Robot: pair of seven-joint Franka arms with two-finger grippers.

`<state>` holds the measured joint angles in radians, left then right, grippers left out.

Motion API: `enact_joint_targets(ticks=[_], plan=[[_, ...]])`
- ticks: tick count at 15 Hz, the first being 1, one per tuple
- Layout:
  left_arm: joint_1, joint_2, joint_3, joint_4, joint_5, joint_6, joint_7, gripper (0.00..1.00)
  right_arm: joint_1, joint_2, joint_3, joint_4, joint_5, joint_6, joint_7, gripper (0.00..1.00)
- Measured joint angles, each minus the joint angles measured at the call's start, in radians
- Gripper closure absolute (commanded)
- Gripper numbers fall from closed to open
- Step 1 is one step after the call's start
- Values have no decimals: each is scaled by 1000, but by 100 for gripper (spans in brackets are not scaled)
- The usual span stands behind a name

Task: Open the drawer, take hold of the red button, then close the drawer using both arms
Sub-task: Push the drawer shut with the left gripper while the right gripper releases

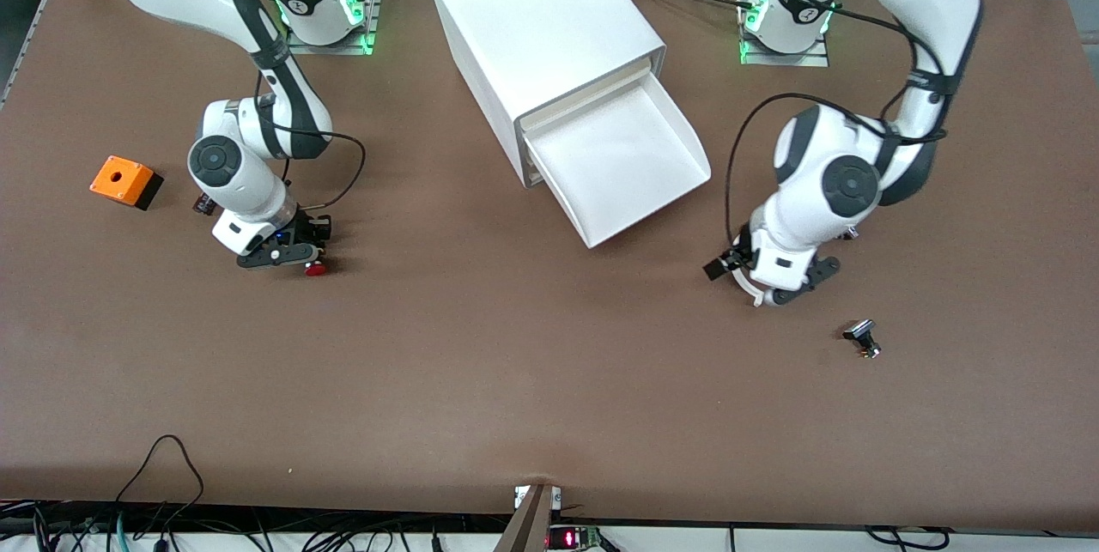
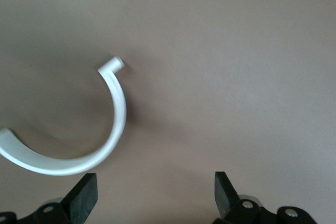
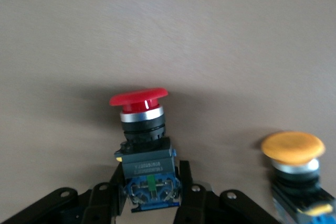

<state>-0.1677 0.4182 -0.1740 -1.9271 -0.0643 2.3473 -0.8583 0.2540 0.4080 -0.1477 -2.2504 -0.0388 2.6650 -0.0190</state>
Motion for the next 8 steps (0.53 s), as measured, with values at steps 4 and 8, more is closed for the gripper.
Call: enact_joint_targets(ticks=[4,8], plan=[[-69,-5,-38,-79,0,77,-94,1,-4,-34,10,10,0,-56,94,0],[-80,-17,-143,-122,-1,82,-111,1,-4,-93,14,136,0,-327,120,0]])
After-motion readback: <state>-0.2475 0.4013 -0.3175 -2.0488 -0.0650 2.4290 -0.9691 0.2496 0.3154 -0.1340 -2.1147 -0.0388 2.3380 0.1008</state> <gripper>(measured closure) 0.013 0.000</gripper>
